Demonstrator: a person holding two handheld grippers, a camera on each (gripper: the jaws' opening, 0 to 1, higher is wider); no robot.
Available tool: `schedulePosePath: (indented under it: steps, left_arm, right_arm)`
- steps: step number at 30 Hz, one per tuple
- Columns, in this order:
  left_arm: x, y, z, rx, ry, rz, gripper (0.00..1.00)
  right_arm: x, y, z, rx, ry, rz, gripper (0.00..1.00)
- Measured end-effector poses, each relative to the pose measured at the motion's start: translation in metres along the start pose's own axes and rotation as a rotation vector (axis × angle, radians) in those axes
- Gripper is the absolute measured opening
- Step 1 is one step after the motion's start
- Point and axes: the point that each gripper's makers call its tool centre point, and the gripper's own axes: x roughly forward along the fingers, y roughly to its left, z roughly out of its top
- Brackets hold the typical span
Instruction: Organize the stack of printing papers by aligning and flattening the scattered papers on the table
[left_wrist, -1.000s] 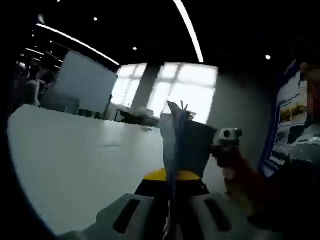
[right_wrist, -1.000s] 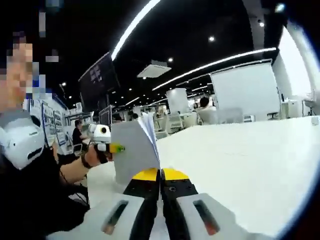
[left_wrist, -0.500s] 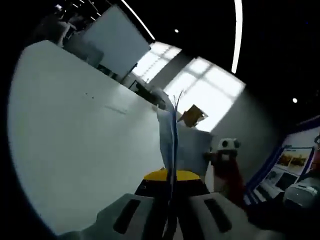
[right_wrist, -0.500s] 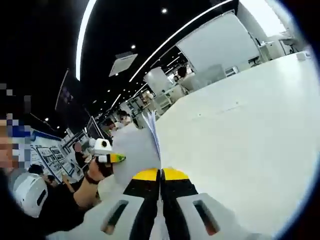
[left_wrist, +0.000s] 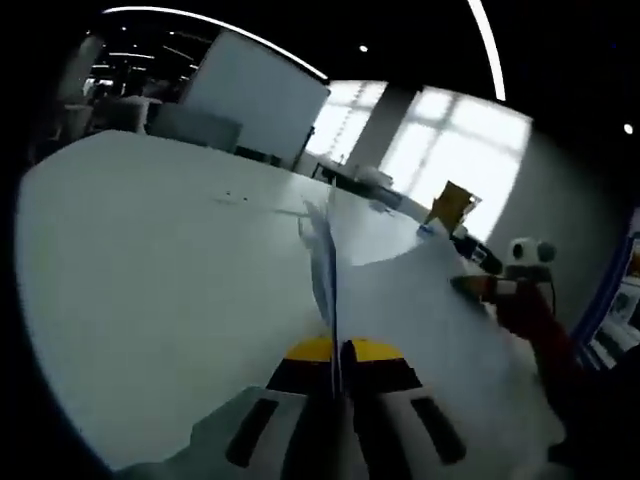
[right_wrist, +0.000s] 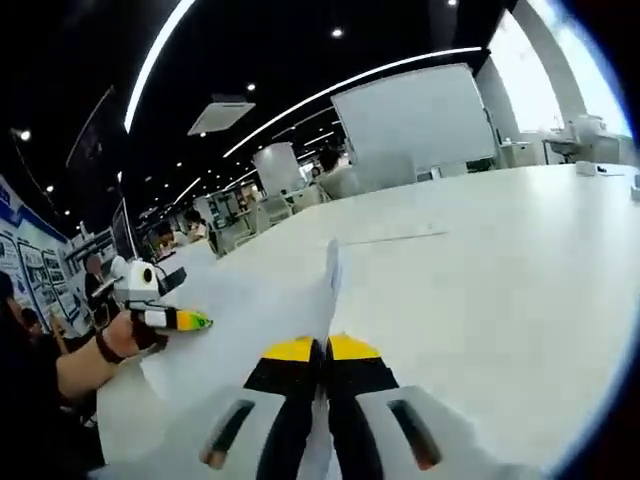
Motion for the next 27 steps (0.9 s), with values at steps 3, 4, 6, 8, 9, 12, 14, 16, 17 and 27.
schedulePosePath:
  steps: [3,4,6,8,9,12,14,16,17,27]
  left_arm:
    - [0.003,0.004,-0.007,0.073,0.019,0.054,0.1]
    - [0.003,0.004,-0.009,0.087,0.026,0.065,0.1]
    - [0.003,0.008,-0.009,0.133,0.02,0.101,0.15]
    - [0.003,0.011,-0.01,0.18,0.017,0.135,0.18]
    - [0.003,0.008,-0.01,0.184,0.008,0.128,0.18]
    - [0.002,0.01,-0.009,0.198,-0.009,0.153,0.25]
    - [0.001,0.012,-0.008,0.246,-0.017,0.177,0.32]
    - [0.001,0.01,-0.011,0.273,-0.013,0.183,0.37]
    - [0.0,0.009,-0.012,0.273,-0.012,0.184,0.41]
    - [-0.01,0.009,-0.006,0.222,-0.07,0.177,0.68]
  right_arm:
    - [0.005,-0.001,-0.002,-0.026,0.008,-0.014,0.01]
    - [0.005,-0.004,-0.005,-0.048,0.015,-0.03,0.02]
    - [0.007,-0.01,-0.008,-0.075,0.019,-0.052,0.04]
    - [0.007,-0.016,-0.012,-0.1,0.02,-0.074,0.07]
    - [0.008,-0.021,-0.013,-0.1,0.022,-0.081,0.08]
    - [0.009,-0.028,-0.019,-0.114,0.045,-0.112,0.14]
    - [0.009,-0.032,-0.019,-0.177,0.051,-0.142,0.19]
    - [0.01,-0.032,-0.023,-0.198,0.069,-0.155,0.21]
    - [0.011,-0.031,-0.024,-0.215,0.077,-0.158,0.22]
    - [0.013,-0.033,-0.031,-0.25,0.107,-0.196,0.32]
